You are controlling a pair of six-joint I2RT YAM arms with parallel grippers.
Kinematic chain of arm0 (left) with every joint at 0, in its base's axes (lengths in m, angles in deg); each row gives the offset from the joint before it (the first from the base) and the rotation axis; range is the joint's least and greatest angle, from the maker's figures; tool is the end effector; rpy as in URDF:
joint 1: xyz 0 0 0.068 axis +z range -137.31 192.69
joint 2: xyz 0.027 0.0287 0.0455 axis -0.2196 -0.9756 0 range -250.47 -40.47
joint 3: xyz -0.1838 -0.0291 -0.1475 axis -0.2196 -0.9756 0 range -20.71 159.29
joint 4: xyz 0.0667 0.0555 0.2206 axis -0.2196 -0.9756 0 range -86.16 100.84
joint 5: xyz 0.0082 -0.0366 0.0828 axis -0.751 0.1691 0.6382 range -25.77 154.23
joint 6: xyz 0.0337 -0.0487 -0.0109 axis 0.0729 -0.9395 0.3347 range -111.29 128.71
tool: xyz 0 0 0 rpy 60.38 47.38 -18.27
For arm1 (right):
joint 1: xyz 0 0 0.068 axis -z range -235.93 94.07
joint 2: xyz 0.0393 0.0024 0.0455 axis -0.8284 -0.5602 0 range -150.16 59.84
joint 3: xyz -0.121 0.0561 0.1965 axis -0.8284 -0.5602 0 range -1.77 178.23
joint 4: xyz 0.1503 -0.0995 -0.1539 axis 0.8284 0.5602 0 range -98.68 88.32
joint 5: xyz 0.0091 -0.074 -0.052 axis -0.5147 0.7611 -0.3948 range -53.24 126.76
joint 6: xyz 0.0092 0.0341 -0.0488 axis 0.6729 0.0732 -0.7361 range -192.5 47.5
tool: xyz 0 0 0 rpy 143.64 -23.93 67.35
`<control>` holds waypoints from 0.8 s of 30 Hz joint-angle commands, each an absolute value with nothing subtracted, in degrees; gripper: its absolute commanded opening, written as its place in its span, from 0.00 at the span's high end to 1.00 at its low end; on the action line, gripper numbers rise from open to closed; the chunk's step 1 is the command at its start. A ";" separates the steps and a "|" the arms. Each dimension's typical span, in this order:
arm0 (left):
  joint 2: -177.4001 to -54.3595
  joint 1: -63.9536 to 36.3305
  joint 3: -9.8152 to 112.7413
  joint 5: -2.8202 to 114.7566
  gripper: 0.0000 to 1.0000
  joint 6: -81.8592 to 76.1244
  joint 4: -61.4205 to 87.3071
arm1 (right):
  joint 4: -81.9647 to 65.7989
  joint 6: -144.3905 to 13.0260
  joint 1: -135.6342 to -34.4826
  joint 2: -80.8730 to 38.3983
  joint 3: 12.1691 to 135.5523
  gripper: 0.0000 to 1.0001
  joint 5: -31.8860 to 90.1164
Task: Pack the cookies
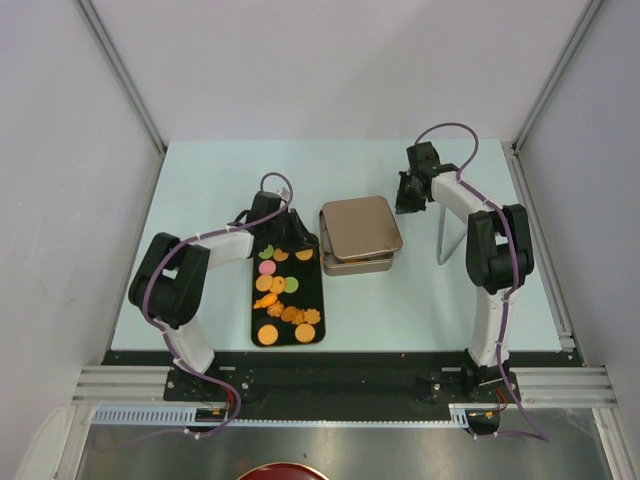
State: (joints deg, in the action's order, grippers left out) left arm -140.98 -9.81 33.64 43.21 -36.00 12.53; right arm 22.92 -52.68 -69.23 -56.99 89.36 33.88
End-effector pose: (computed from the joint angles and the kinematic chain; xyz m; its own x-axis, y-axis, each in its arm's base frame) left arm 0.3070 -0.1443 0.1398 -0.8776 -0.3474 -0.3303 -0.0335 0.7318 -0.6807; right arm 0.3982 0.0964 0.1758 -0.8572 0.1454 -0.4940 0.0367 0.9741 0.2230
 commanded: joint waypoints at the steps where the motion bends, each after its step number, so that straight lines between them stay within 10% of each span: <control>1: -141.90 -10.34 36.42 43.93 0.76 -34.62 11.98 | 24.54 -54.22 -70.87 -58.46 92.01 1.00 35.00; 24: -141.37 -11.75 36.33 44.19 0.76 -34.18 11.54 | 25.07 -52.55 -75.27 -49.06 85.06 1.00 40.36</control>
State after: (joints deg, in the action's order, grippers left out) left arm -142.21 -11.17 34.27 43.83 -35.73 11.42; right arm 24.49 -53.10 -74.74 -54.06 84.68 37.60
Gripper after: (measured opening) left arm 0.242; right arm 0.009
